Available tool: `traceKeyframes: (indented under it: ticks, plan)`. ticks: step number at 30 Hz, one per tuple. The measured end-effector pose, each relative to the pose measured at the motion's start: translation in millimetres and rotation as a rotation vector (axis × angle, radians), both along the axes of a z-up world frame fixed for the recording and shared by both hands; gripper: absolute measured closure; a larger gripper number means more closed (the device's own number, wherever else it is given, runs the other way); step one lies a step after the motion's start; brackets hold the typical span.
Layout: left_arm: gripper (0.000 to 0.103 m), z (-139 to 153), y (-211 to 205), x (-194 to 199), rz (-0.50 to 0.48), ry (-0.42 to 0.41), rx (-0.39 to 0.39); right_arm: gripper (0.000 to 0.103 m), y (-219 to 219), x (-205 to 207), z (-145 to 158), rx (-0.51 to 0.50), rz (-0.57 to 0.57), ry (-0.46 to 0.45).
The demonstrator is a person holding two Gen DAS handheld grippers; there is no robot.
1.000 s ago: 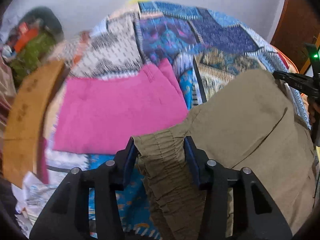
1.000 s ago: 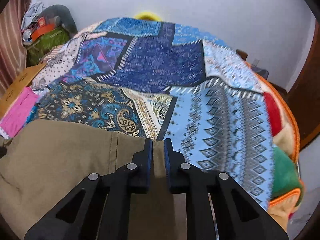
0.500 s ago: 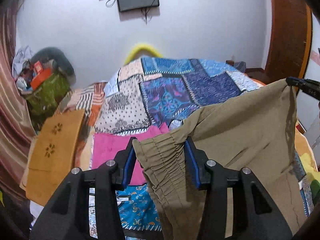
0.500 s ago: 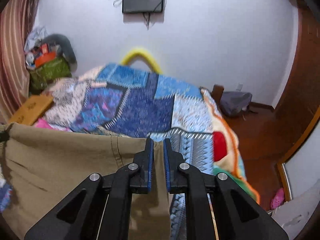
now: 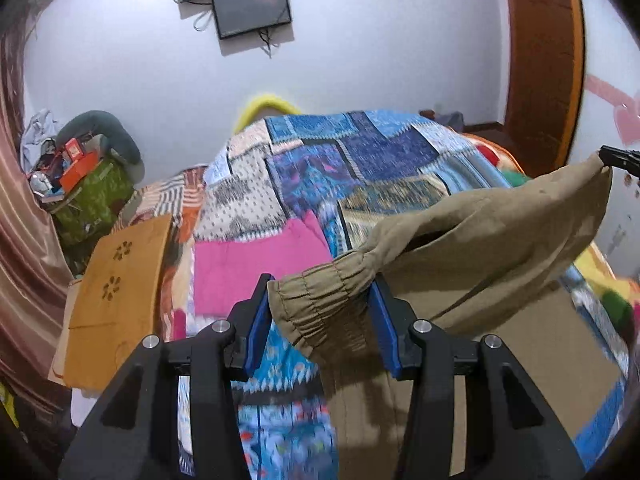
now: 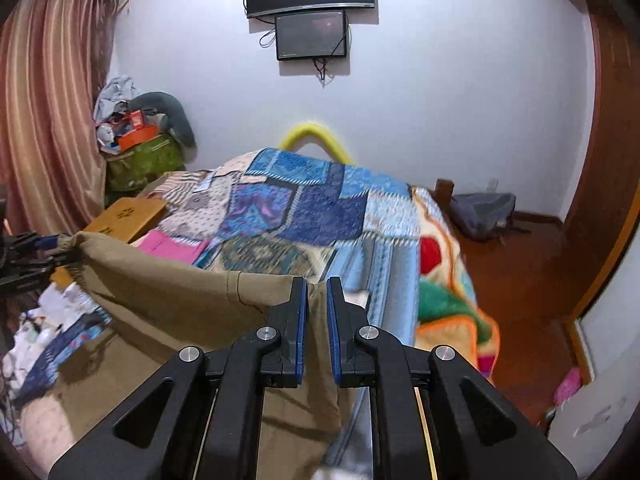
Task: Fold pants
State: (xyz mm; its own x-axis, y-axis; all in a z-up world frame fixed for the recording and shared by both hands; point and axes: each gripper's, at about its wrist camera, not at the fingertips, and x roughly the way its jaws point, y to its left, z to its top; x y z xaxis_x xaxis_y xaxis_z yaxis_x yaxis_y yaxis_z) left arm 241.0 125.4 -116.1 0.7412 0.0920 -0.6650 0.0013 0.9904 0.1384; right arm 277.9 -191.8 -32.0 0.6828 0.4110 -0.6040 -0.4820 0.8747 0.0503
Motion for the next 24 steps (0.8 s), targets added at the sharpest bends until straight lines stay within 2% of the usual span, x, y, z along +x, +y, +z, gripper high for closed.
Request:
traceKeyframes:
  ticks: [7,17,19,24]
  plan:
    - [0.055,-31,-6,-56,-0.047,0.058,-0.009,0.094,-17,-68,-34,0.033,0.018,0.091]
    - [0.055,-81,-10,-101,-0.016,0.174,-0.037,0.094,-28,-130,-100,0.044,0.002,0.260]
    - [0.055,-85,-7,-109,0.000,0.184,-0.036,0.090,-31,-140,-111,0.046,-0.002,0.292]
    - [0.055,-78,5,-122,0.080,0.177,-0.048,0.090,-42,-158,-122,0.062,-0.039,0.349]
